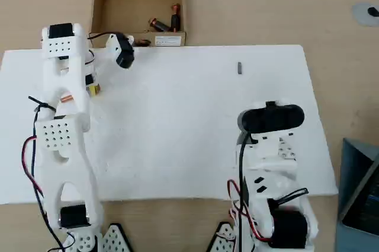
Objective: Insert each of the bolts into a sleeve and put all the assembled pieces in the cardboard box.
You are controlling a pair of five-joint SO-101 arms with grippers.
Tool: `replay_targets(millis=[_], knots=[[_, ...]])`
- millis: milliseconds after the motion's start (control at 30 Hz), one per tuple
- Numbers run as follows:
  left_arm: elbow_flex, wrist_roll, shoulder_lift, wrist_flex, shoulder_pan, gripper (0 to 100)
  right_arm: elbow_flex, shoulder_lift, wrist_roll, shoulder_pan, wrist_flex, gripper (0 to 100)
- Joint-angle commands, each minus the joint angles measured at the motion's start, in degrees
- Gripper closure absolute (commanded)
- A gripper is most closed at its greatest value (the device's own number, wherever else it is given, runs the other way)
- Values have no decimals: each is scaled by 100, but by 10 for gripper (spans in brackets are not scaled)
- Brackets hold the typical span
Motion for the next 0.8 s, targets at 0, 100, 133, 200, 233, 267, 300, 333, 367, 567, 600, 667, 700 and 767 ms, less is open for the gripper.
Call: replay_targets(millis=[0, 100, 133, 200, 233, 267, 300, 333, 367, 567, 600, 667, 700, 767], knots=[[-712, 466, -75, 44, 18, 999, -57, -119, 53, 40, -132, 989], [-1046, 941, -321, 44, 18, 999, -57, -119, 53, 40, -246, 989], [-1108, 1073, -435, 44, 26, 998, -57, -119, 53, 40, -273, 989], [-1152, 1415, -681, 44, 35, 998, -57, -119, 53, 40, -281, 989], [-1160, 1662, -840, 44, 62, 998, -57, -119, 53, 40, -281, 989], [-1160, 1952, -998, 44, 88, 998, -57, -119, 53, 40, -281, 989], [-1143, 2268, -1182, 44, 105, 998, -57, -119, 53, 40, -281, 989], [-1143, 2611, -1376, 44, 123, 998, -66, -119, 53, 40, -281, 989], [-1143, 2927, -1569, 44, 158, 998, -101, -119, 53, 40, -281, 989], [-1081, 4510, -2941, 44, 237, 998, -382, -119, 273, 40, -273, 989], [-1011, 4642, -3152, 44, 246, 998, -426, -119, 343, 40, -273, 989], [-800, 4835, -3591, 44, 246, 998, -541, -119, 396, 40, -246, 989], [-668, 4949, -3820, 44, 246, 998, -576, -119, 413, 40, -246, 989], [-316, 5213, -4312, 44, 246, 999, -629, -119, 413, 40, -237, 989]])
